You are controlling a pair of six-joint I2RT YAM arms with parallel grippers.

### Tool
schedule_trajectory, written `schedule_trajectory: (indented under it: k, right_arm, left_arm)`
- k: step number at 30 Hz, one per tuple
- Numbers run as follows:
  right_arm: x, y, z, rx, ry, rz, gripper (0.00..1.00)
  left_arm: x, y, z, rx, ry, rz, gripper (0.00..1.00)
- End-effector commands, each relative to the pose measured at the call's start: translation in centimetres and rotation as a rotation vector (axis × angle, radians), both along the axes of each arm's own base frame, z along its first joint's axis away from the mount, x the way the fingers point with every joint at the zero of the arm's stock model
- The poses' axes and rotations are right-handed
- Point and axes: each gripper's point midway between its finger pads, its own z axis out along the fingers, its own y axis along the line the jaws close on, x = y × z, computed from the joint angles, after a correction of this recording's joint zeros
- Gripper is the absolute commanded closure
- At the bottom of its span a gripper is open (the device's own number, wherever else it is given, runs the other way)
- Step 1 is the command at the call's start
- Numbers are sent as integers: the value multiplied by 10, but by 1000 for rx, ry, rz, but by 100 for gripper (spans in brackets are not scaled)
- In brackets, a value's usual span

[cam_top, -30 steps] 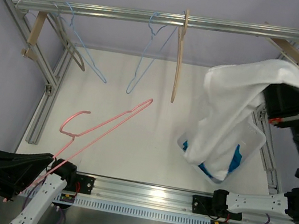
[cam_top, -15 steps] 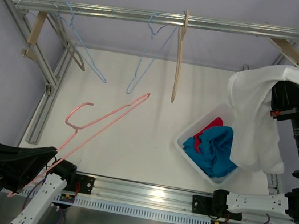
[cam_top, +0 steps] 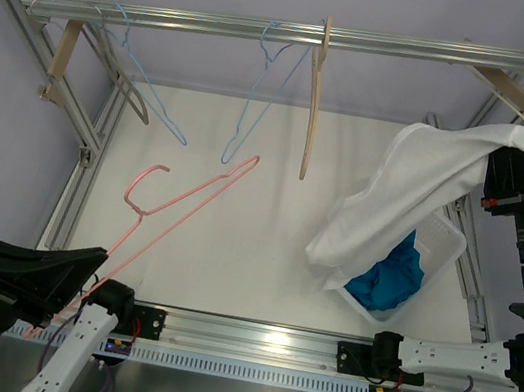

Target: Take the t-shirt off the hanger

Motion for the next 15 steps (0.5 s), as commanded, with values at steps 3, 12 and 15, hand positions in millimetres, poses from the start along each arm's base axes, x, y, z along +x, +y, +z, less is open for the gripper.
schedule_trajectory:
  k: [3,12,15]
  right_arm:
    - [4,-18,-24,-20,32,-87,100]
    - [43,15,-129,-209,176,-253,100]
    - [79,3,-181,-180,307,-351,100]
  left_arm:
    - [5,2,0,-10,-23,28,100]
    - [18,2,-7,-6,-4,69,100]
    - [18,4,-8,-5,-11,86,100]
